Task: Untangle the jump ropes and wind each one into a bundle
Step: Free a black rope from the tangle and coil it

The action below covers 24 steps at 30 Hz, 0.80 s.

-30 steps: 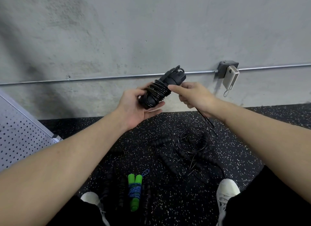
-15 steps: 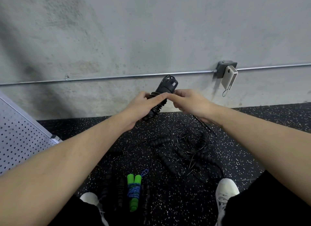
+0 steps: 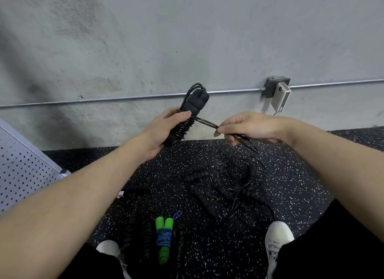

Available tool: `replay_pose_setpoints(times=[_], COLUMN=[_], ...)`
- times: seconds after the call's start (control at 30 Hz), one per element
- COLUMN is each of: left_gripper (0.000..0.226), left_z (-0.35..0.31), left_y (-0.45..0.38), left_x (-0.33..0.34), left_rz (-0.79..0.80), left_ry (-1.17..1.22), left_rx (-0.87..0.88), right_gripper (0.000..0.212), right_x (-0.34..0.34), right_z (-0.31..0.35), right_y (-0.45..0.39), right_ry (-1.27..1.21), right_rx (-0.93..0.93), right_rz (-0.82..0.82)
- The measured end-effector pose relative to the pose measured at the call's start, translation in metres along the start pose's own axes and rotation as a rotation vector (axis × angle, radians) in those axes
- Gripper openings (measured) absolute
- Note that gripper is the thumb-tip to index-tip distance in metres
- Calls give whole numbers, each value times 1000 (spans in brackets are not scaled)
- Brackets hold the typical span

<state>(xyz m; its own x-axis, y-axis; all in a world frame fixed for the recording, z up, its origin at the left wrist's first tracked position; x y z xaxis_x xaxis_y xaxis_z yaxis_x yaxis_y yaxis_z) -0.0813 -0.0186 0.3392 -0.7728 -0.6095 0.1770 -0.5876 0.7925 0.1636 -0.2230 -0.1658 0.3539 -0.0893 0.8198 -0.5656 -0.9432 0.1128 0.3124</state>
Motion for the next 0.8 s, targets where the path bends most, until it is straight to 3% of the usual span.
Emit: replay_pose_setpoints(times=[0.2, 0.33, 0.47, 0.63, 0.8], left_gripper=[49, 60, 56, 55, 52], left_z=[1, 3, 6, 0, 2], left_y=[13, 14, 19, 21, 17], left_x=[20, 26, 33, 56, 62], left_rz=[206, 275, 340, 311, 187], left_ry=[-416, -673, -978, -1480, -1656], left_rx=[12, 101, 159, 451, 427], right_gripper=[33, 15, 11, 9, 14], right_x=[-13, -15, -13, -9, -10], right_z=[-17, -23, -19, -13, -1], right_y=[3, -2, -4, -9, -19], right_ry=[230, 188, 205, 86, 157], right_rx=[124, 151, 165, 142, 114], right_rz=[-101, -148, -157, -264, -389])
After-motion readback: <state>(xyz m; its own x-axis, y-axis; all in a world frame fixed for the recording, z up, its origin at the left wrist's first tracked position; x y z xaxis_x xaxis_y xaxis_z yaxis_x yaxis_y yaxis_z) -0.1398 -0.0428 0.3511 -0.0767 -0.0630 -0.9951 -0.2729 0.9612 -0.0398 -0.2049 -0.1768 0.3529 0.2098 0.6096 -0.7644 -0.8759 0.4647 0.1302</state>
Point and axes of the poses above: each hand's wrist, its own y-axis away from the middle knuckle, its own x-axis out of the palm, z = x × y, the point moved 7 cm from there along -y, towards the middle knuckle, and after that the axes turned 11 degrees about y, right-handed, at the moved point
